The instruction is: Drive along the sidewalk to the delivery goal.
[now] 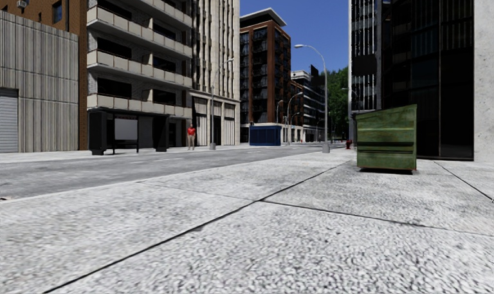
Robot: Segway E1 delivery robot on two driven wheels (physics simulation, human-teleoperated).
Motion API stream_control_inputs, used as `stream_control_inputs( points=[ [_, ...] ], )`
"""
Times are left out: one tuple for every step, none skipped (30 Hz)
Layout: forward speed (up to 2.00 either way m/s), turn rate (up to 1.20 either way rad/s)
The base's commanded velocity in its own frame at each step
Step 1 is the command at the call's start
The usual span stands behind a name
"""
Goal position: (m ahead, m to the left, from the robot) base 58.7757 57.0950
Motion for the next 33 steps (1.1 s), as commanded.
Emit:
stream_control_inputs(
  points=[
    [2.00, 0.00],
    [2.00, 0.00],
    [2.00, 0.00],
    [2.00, 0.00],
    [2.00, 0.00],
    [2.00, 0.00],
    [2.00, 0.00],
    [2.00, 0.00],
    [2.00, 0.00],
    [2.00, 0.00],
    [2.00, 0.00],
    [2.00, 0.00],
    [2.00, 0.00],
    [2.00, 0.00],
    [2.00, 0.00],
    [2.00, 0.00],
    [2.00, 0.00],
    [2.00, -0.03],
    [2.00, -0.08],
    [2.00, -0.08],
    [2.00, -0.10],
    [2.00, -0.15],
    [2.00, -0.20],
    [2.00, -0.26],
    [2.00, -0.26],
    [2.00, -0.33],
    [2.00, -0.34],
    [2.00, -0.35],
    [2.00, -0.34],
    [2.00, -0.34],
    [2.00, -0.31],
    [2.00, -0.30],
    [2.00, -0.29]
  ],
)
